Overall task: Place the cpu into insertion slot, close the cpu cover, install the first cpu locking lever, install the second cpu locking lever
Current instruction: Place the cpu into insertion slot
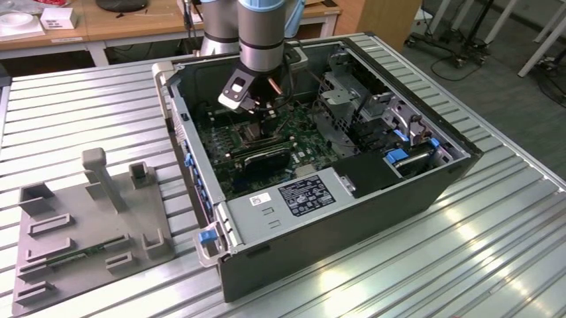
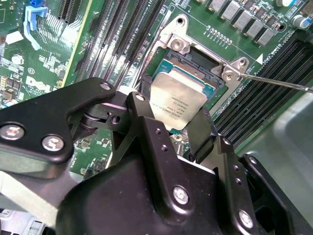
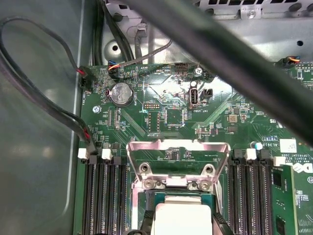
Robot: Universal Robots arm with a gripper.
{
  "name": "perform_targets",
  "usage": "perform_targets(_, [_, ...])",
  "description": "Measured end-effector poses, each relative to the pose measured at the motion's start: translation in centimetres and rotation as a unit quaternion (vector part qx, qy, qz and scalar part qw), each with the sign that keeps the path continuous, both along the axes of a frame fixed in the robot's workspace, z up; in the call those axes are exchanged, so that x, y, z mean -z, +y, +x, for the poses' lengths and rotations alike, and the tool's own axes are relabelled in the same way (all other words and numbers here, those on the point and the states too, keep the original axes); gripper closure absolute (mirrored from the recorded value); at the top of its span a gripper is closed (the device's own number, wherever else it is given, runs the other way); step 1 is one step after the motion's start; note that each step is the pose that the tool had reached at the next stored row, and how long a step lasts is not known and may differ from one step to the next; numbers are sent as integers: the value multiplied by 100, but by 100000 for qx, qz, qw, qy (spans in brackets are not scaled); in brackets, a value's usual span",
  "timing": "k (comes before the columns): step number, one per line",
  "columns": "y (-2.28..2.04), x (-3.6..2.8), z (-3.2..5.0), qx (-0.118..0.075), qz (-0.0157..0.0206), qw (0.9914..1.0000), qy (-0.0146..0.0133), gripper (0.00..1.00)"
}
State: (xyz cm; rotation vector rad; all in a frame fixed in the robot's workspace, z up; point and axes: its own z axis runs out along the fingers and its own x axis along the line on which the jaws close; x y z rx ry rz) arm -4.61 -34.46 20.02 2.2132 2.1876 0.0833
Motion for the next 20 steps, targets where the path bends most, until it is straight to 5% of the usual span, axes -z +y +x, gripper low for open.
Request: perform_targets(20, [2,43,0,318,-2,99999,0,46])
